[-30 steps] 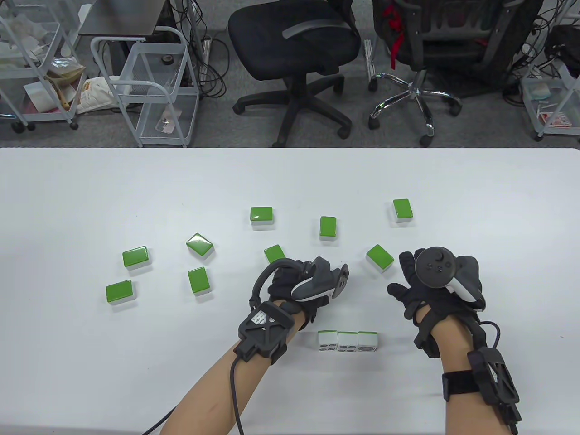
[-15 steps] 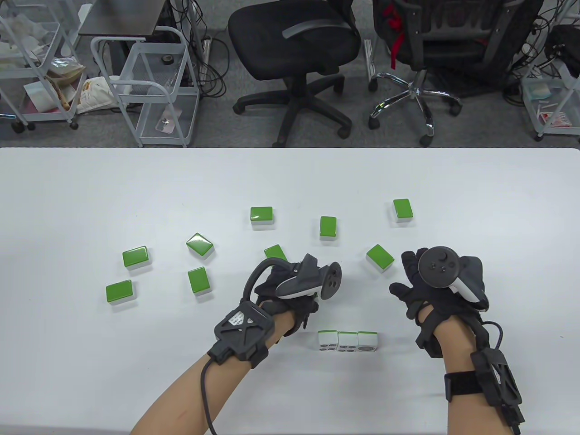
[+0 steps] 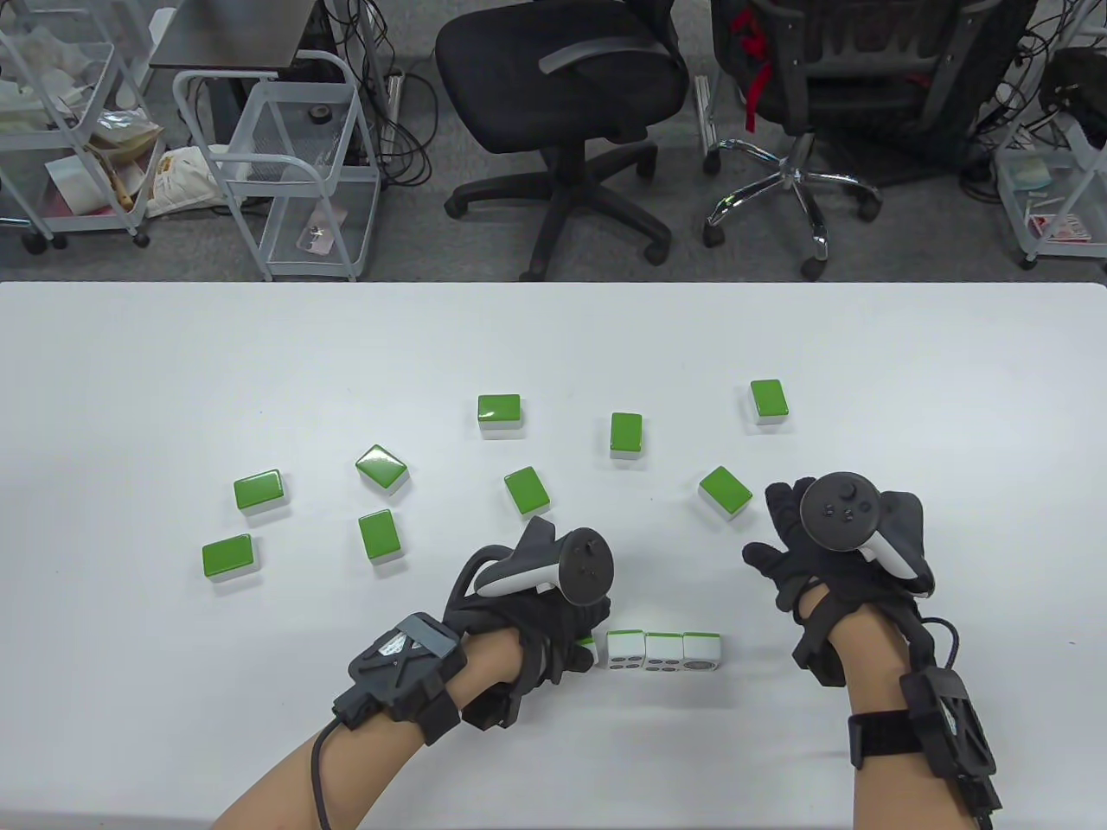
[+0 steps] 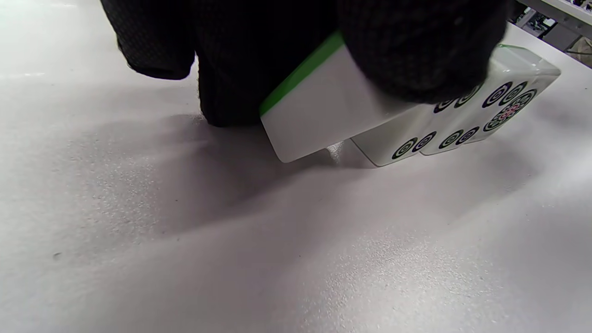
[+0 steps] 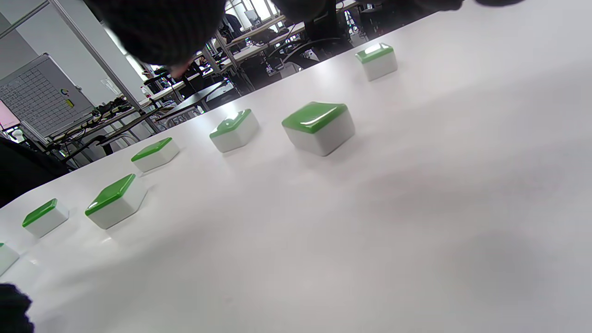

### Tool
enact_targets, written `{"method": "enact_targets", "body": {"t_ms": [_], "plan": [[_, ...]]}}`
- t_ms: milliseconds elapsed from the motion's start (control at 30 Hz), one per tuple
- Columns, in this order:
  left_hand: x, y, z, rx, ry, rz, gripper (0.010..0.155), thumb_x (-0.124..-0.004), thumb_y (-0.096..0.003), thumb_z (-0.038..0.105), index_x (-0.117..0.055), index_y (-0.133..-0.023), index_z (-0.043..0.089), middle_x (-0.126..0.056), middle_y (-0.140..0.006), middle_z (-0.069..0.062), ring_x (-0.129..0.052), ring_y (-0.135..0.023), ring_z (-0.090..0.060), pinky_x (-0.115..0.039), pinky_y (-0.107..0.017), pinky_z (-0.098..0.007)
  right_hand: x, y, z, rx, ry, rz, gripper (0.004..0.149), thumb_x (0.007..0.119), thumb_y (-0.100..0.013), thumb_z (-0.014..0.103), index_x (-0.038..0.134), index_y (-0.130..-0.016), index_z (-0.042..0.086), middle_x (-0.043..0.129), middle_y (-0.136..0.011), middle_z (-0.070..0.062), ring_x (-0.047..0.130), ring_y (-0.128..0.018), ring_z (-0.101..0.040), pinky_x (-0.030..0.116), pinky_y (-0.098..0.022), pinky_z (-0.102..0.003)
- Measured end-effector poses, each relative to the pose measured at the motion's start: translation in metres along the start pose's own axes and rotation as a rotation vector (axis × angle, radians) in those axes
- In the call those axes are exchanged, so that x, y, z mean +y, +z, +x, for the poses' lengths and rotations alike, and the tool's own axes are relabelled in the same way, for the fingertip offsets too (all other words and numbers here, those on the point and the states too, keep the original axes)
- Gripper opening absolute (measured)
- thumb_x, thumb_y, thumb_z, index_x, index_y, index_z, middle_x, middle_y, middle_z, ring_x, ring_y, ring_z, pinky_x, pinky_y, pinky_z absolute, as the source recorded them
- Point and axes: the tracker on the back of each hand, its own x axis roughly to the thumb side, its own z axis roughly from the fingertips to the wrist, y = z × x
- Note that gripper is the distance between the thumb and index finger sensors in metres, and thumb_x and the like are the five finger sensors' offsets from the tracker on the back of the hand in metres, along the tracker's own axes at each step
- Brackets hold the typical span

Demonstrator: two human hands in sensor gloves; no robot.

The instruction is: Stand mahjong tiles upright in a row

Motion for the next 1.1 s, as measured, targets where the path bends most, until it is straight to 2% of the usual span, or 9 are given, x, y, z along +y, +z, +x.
{"method": "enact_targets", "body": {"t_ms": [100, 200, 433, 567, 633, 800, 867, 1033, 1100], "plan": [[0.001, -0.001, -0.003, 0.003, 0.026, 0.057, 0.074, -0.081, -0.0224, 0.045, -0.06, -0.092, 0.03, -0.093, -0.091, 0.01, -0.103, -0.077, -0.017, -0.077, -0.065, -0.046, 0.0, -0.001, -0.001, 0.002, -0.004, 0.009, 0.08, 0.078, -0.034, 0.046, 0.048, -0.098, 0.01, 0.035, -0.105, -0.028, 0.045, -0.089, -0.064, 0.052, -0.058, -0.071], [0.0, -0.004, -0.006, -0.012, 0.09, 0.057, 0.074, -0.081, -0.0227, 0.046, -0.06, -0.092, 0.033, -0.097, -0.086, 0.014, -0.106, -0.073, -0.014, -0.077, -0.065, -0.044, 0.0, -0.001, -0.002, 0.003, -0.007, 0.015, 0.08, 0.078, -0.034, 0.046, 0.047, -0.098, 0.01, 0.035, -0.105, -0.028, 0.045, -0.09, -0.063, 0.052, -0.058, -0.071], [0.003, -0.003, -0.012, -0.002, 0.102, 0.097, 0.076, -0.083, -0.0214, 0.051, -0.062, -0.092, 0.034, -0.097, -0.085, 0.016, -0.106, -0.072, -0.012, -0.076, -0.066, -0.043, 0.0, -0.001, -0.002, -0.002, -0.007, 0.017, 0.08, 0.078, -0.034, 0.046, 0.047, -0.098, 0.01, 0.035, -0.105, -0.028, 0.045, -0.09, -0.063, 0.051, -0.058, -0.071], [0.017, 0.011, -0.025, 0.005, 0.153, 0.17, 0.076, -0.08, -0.0218, 0.054, -0.06, -0.092, 0.035, -0.094, -0.087, 0.017, -0.103, -0.074, -0.012, -0.075, -0.067, -0.043, 0.0, -0.001, -0.002, -0.003, -0.003, 0.019, 0.08, 0.078, -0.034, 0.046, 0.047, -0.098, 0.01, 0.035, -0.105, -0.028, 0.045, -0.09, -0.063, 0.051, -0.058, -0.071], [0.03, 0.027, -0.039, 0.052, 0.141, 0.234, 0.076, -0.08, -0.0231, 0.054, -0.058, -0.093, 0.035, -0.091, -0.09, 0.016, -0.101, -0.077, -0.013, -0.073, -0.067, -0.045, 0.0, -0.001, -0.002, -0.003, -0.001, 0.021, 0.08, 0.078, -0.034, 0.046, 0.047, -0.098, 0.01, 0.035, -0.105, -0.028, 0.045, -0.09, -0.063, 0.052, -0.058, -0.071], [0.051, 0.064, -0.083, 0.267, -0.065, 0.38, 0.075, -0.079, -0.0252, 0.056, -0.056, -0.094, 0.038, -0.084, -0.096, 0.014, -0.095, -0.083, -0.016, -0.069, -0.069, -0.047, 0.001, -0.001, -0.002, -0.001, 0.004, 0.018, 0.08, 0.078, -0.034, 0.046, 0.048, -0.098, 0.01, 0.035, -0.105, -0.028, 0.046, -0.089, -0.063, 0.052, -0.058, -0.071], [0.05, 0.073, -0.097, 0.335, -0.135, 0.375, 0.079, -0.077, -0.0231, 0.062, -0.053, -0.096, 0.04, -0.077, -0.101, 0.013, -0.09, -0.086, -0.017, -0.067, -0.07, -0.047, 0.001, -0.001, -0.002, 0.002, 0.007, 0.019, 0.08, 0.079, -0.034, 0.046, 0.048, -0.098, 0.01, 0.035, -0.105, -0.028, 0.046, -0.089, -0.063, 0.052, -0.058, -0.071], [0.04, 0.08, -0.129, 0.498, -0.353, 0.374, 0.077, -0.079, -0.0228, 0.06, -0.056, -0.094, 0.044, -0.072, -0.104, 0.014, -0.09, -0.087, -0.017, -0.067, -0.071, -0.048, 0.002, -0.001, -0.001, 0.004, 0.013, 0.024, 0.08, 0.079, -0.034, 0.046, 0.048, -0.098, 0.01, 0.036, -0.105, -0.028, 0.046, -0.089, -0.064, 0.052, -0.058, -0.071], [0.034, 0.078, -0.145, 0.552, -0.334, 0.359, 0.079, -0.079, -0.0226, 0.061, -0.054, -0.095, 0.043, -0.068, -0.106, 0.012, -0.087, -0.09, -0.019, -0.065, -0.071, -0.049, 0.003, -0.001, -0.001, 0.004, 0.019, 0.024, 0.08, 0.078, -0.034, 0.046, 0.048, -0.098, 0.01, 0.036, -0.105, -0.028, 0.047, -0.09, -0.063, 0.053, -0.058, -0.071]]}}
